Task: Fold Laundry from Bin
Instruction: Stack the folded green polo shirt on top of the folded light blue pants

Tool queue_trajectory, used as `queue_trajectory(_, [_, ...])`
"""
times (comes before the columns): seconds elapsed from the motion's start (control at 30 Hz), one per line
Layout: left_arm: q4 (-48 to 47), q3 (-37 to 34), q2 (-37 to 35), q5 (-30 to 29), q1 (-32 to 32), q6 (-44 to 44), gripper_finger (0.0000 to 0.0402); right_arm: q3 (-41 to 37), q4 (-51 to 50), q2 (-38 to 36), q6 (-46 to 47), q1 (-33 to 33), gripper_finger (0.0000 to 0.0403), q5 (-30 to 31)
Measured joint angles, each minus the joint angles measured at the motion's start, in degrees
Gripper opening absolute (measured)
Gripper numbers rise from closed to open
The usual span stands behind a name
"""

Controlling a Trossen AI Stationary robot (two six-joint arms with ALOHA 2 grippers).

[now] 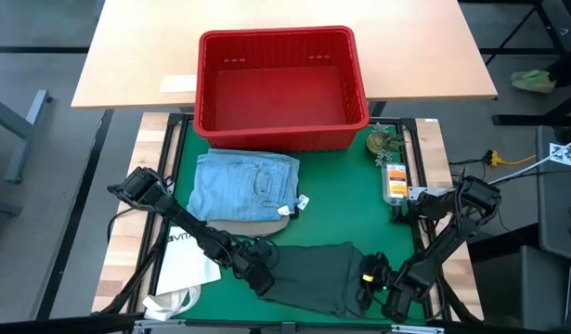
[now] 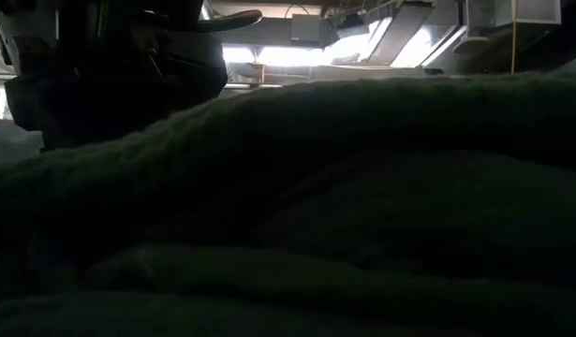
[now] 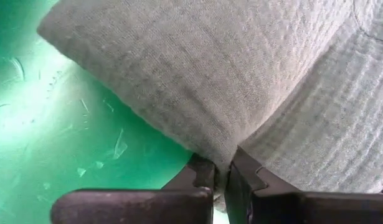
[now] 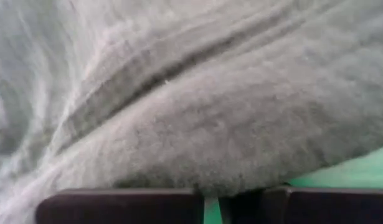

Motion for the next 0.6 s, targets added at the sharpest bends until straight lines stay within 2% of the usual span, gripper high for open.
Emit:
queue_trajectory(0.17, [-0.19,-0.02,-1.15,1.26,0.00,1.38,0.0005,0.02,1.16,-0.02,-2.40,0.02,0.0008,4.18])
queue_trajectory(0.37, [-1.11,-0.02,-6.80,0.76,0.07,2.99,0.0004,0.04,5.52,-0.55,-5.91,-0.43,0.0005,8.03])
queue_trajectory(0.6, [-1.83,-0.01,-11.94,0.80,0.22,3.15,0.0004,0.13,6.01,-5.75,-13.87,-2.66,0.0004,14.30])
